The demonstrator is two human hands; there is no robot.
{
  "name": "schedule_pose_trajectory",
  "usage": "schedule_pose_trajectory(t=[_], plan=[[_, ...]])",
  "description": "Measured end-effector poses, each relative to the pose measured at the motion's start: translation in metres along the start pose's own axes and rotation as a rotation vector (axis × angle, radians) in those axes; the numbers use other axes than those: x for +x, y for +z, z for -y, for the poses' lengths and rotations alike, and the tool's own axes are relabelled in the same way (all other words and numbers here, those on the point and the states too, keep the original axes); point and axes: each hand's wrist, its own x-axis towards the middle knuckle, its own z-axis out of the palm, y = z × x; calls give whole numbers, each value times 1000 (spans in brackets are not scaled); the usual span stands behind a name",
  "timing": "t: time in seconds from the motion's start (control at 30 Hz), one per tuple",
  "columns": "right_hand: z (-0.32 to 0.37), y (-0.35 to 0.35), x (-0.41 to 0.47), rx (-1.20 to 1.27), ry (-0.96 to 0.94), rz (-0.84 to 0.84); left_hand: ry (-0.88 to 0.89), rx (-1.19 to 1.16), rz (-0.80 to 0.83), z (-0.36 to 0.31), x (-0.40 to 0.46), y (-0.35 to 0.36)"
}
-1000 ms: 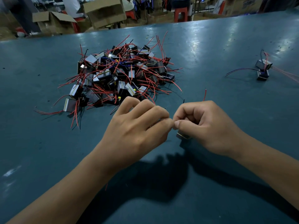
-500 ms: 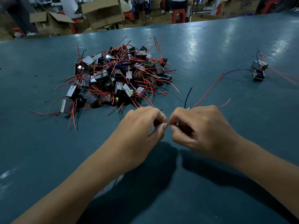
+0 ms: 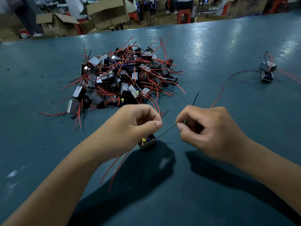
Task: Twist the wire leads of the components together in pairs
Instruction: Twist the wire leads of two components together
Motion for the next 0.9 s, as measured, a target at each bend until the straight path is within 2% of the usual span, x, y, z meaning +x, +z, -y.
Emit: schedule_pose_trajectory(t=[0.17, 0.37, 0.43, 0.6, 0.73, 0.83, 0.9], plan=[[-2, 1, 0, 116, 67, 22, 446, 519, -126, 7, 4, 8], [-2, 2, 0, 218, 94, 59, 621, 681, -216, 11, 6, 15], [-2, 1, 0, 237, 105, 66, 612, 692, -216, 9, 6, 16], [-2, 5, 0, 212, 113, 65, 463, 546, -259, 8, 4, 16], [-10, 9, 1, 284, 282, 45, 307, 289, -353, 16, 6, -1], [-13, 12, 1, 411, 404, 43, 176, 208, -265, 24, 8, -6], [-13, 13, 2, 473, 440, 40, 157, 203, -222, 26, 10, -2]])
